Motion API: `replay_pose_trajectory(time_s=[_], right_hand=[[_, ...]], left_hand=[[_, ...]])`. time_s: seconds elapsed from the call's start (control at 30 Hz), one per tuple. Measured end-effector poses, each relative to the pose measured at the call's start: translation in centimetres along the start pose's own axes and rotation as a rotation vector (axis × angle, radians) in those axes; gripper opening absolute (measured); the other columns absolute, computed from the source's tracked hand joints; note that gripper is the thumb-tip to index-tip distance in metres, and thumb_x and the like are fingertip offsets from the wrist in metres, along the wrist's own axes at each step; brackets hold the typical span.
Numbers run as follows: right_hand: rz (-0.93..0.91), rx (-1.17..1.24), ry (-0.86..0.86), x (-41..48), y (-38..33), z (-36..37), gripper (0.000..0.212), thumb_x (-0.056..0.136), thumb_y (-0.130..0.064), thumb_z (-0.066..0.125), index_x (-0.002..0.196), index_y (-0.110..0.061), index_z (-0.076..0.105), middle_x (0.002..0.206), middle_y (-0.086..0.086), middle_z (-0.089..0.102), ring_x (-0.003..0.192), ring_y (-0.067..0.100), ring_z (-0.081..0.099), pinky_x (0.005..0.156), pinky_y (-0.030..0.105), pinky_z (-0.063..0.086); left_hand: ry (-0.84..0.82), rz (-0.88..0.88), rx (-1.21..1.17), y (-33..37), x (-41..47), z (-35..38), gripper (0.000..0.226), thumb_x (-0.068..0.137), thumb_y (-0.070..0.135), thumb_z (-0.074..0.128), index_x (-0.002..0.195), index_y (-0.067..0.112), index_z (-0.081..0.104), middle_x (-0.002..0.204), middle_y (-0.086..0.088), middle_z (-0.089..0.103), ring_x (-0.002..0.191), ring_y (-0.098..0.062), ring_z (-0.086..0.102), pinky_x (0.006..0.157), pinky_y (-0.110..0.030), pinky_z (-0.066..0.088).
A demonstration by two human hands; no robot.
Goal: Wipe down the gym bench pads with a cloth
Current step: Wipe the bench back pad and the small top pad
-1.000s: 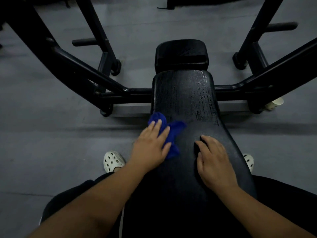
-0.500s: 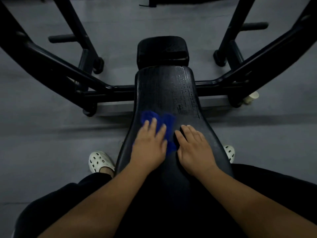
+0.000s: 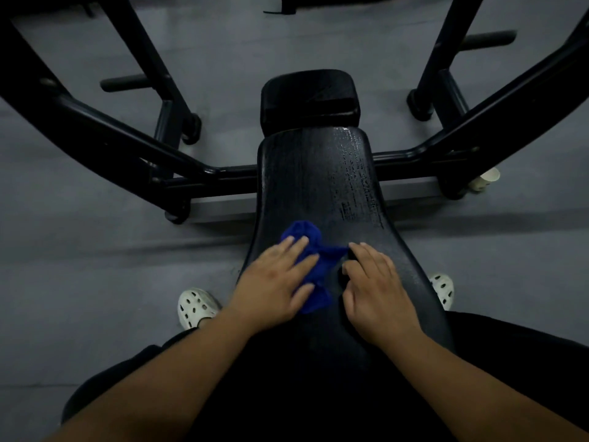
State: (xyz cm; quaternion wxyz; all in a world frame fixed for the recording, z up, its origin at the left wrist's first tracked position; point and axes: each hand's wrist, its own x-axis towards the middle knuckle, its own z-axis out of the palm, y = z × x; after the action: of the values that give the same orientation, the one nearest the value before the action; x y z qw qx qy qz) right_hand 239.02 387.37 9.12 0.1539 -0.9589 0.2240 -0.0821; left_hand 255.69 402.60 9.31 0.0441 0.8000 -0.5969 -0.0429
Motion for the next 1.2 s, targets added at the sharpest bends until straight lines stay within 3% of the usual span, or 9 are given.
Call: replay_pose_trajectory(time_s=[0.13, 0.23, 0.33, 0.5, 0.73, 0.83, 0.9, 1.07, 1.2], right_hand=[[-0.007, 0.021, 0.028, 0.1, 0.1, 0.2, 0.027, 0.081, -0.020, 0.040, 0.101, -0.014, 0.057, 0.141, 0.013, 0.051, 0.137, 0.031, 0.042, 0.114, 0.047, 0.031], [-0.008, 0.013, 0.019, 0.0, 0.1, 0.1, 0.027, 0.081, -0.022, 0.039, 0.099, -0.013, 0.058, 0.139, 0.014, 0.052, 0.136, 0.031, 0.043, 0.116, 0.046, 0.029], [-0.006, 0.014, 0.011, -0.1, 0.2, 0.2, 0.019, 0.082, -0.022, 0.041, 0.091, -0.016, 0.055, 0.141, 0.012, 0.051, 0.138, 0.029, 0.041, 0.117, 0.043, 0.025], [-0.019, 0.026, 0.028, 0.0, 0.3, 0.4, 0.015, 0.080, -0.021, 0.042, 0.089, -0.016, 0.053, 0.142, 0.013, 0.051, 0.137, 0.031, 0.042, 0.115, 0.044, 0.027], [0.010, 0.051, -0.038, -0.1, 0.2, -0.1, 0.018, 0.084, -0.023, 0.038, 0.090, -0.015, 0.053, 0.143, 0.012, 0.051, 0.138, 0.027, 0.040, 0.117, 0.042, 0.026], [0.120, 0.141, -0.052, 0.5, -0.3, -1.2, 0.018, 0.092, -0.015, 0.046, 0.103, -0.010, 0.059, 0.147, 0.011, 0.048, 0.139, 0.024, 0.039, 0.118, 0.037, 0.025], [0.210, 0.228, -0.019, 0.6, -1.9, -1.6, 0.033, 0.096, -0.019, 0.049, 0.127, -0.009, 0.056, 0.152, 0.010, 0.043, 0.140, 0.023, 0.037, 0.118, 0.038, 0.027], [-0.200, 0.018, -0.280, -3.8, -6.9, -0.2, 0.060, 0.097, -0.042, 0.024, 0.148, -0.016, 0.044, 0.159, 0.008, 0.033, 0.148, 0.024, 0.027, 0.122, 0.046, 0.021], [-0.258, -0.140, -0.289, -5.2, -1.1, -2.4, 0.053, 0.091, -0.030, 0.036, 0.136, -0.012, 0.058, 0.148, 0.011, 0.050, 0.135, 0.027, 0.049, 0.113, 0.042, 0.034]], left_hand=[[0.085, -0.473, -0.090, 1.0, 6.7, -0.4, 0.062, 0.094, 0.047, 0.035, 0.147, 0.019, 0.049, 0.157, -0.017, 0.037, 0.145, -0.038, 0.033, 0.119, -0.046, 0.027], [0.026, -0.227, -0.098, 4.9, 4.6, 0.2, 0.061, 0.096, 0.047, 0.031, 0.148, 0.020, 0.048, 0.159, -0.014, 0.034, 0.147, -0.036, 0.029, 0.121, -0.046, 0.025], [-0.012, -0.001, -0.044, 0.6, 0.3, -0.1, 0.059, 0.096, 0.050, 0.040, 0.144, 0.019, 0.051, 0.158, -0.012, 0.037, 0.146, -0.032, 0.034, 0.118, -0.046, 0.033], [0.051, -0.444, -0.101, 1.1, 4.3, 0.0, 0.062, 0.092, 0.048, 0.037, 0.144, 0.017, 0.052, 0.155, -0.018, 0.040, 0.144, -0.039, 0.034, 0.119, -0.048, 0.029], [-0.163, -0.041, -0.325, 4.4, -4.8, -1.4, 0.067, 0.093, 0.052, 0.037, 0.156, 0.034, 0.026, 0.166, 0.006, 0.010, 0.154, -0.014, 0.001, 0.125, -0.034, 0.006], [-0.051, -0.242, -0.648, 3.9, -4.1, -2.6, 0.067, 0.087, 0.036, 0.040, 0.153, 0.038, 0.027, 0.162, 0.014, 0.020, 0.151, -0.004, 0.010, 0.123, -0.024, 0.008], [0.010, -0.389, -0.466, 3.5, -4.2, -2.0, 0.066, 0.090, 0.032, 0.031, 0.156, 0.026, 0.029, 0.164, 0.008, 0.020, 0.152, -0.010, 0.011, 0.124, -0.029, 0.008], [0.010, -0.377, -0.288, 4.7, -6.4, -0.6, 0.074, 0.093, 0.046, 0.005, 0.157, 0.015, 0.027, 0.165, -0.001, 0.020, 0.153, -0.015, 0.013, 0.125, -0.033, 0.006], [0.017, -0.339, -0.274, 5.0, -7.3, -0.2, 0.071, 0.096, 0.048, 0.010, 0.156, 0.016, 0.032, 0.164, 0.000, 0.024, 0.152, -0.014, 0.016, 0.124, -0.031, 0.004]])
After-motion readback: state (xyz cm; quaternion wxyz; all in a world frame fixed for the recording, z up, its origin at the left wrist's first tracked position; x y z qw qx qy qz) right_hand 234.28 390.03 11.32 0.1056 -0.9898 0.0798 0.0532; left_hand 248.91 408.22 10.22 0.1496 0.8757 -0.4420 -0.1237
